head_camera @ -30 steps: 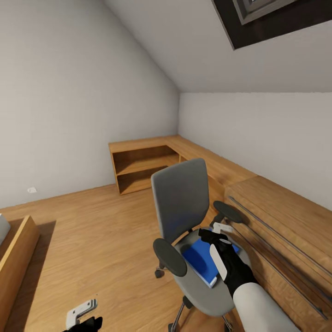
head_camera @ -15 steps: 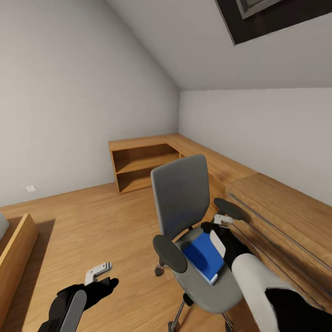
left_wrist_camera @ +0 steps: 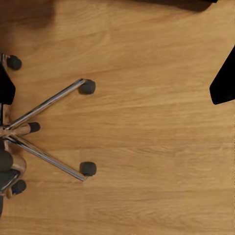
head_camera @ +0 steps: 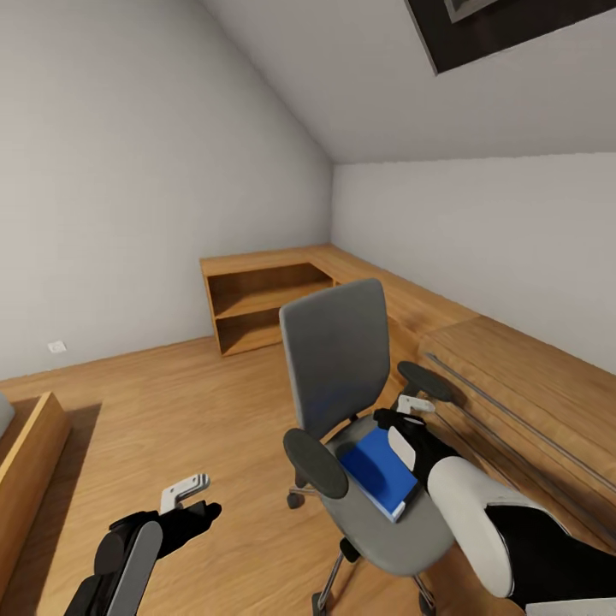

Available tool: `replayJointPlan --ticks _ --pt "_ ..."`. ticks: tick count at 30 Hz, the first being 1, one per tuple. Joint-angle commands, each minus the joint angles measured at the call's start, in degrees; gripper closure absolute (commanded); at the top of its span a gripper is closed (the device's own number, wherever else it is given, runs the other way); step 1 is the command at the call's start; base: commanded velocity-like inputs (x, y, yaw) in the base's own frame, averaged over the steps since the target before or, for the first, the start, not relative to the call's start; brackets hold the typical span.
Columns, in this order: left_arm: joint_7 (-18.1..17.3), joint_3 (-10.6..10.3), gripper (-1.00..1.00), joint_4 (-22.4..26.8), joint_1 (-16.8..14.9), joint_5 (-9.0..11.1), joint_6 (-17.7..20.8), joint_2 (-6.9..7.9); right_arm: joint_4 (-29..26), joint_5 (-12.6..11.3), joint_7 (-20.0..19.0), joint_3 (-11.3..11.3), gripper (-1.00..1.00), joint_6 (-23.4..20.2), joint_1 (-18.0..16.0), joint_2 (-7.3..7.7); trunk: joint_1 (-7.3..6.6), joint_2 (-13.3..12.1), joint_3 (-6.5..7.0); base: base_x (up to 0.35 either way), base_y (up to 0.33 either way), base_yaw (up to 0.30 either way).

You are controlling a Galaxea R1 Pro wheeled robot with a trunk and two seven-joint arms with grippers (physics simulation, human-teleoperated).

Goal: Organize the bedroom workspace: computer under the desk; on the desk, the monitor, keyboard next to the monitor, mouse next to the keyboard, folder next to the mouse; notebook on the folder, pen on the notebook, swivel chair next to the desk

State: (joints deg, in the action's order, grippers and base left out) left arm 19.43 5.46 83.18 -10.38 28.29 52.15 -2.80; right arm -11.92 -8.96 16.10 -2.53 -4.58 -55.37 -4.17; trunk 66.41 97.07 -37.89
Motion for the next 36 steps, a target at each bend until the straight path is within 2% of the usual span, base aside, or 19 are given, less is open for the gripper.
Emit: replayJointPlan --ticks 1,17,25,36 --pt "0.5 0.1 -1.00 0.1 0.0 0.6 0.2 0.00 0.1 -0.1 0.2 -0.2 -1.00 -0.2 0.0 -0.06 0.22 0.4 -0.24 0.000 0.000 0.000" --pt "0.5 0.1 -1.00 0.1 -0.1 0.5 0.1 -0.03 1.2 -0.5 0.0 -0.3 -1.00 -0.2 0.1 -0.28 3.74 6.9 -3.11 0.000 0.000 0.003" --pt "0.5 0.0 -1.00 0.1 -0.1 0.5 0.1 -0.14 1.1 -0.3 0.2 -0.4 -1.00 -0.2 0.1 -1.21 3.74 6.9 -3.11 0.000 0.000 0.175" --pt "0.2 0.0 -1.00 -1.2 -0.1 0.7 0.1 -0.11 1.3 -0.2 0.2 -0.4 -1.00 -0.2 0.1 -1.36 3.74 6.9 -3.11 0.000 0.000 0.177"
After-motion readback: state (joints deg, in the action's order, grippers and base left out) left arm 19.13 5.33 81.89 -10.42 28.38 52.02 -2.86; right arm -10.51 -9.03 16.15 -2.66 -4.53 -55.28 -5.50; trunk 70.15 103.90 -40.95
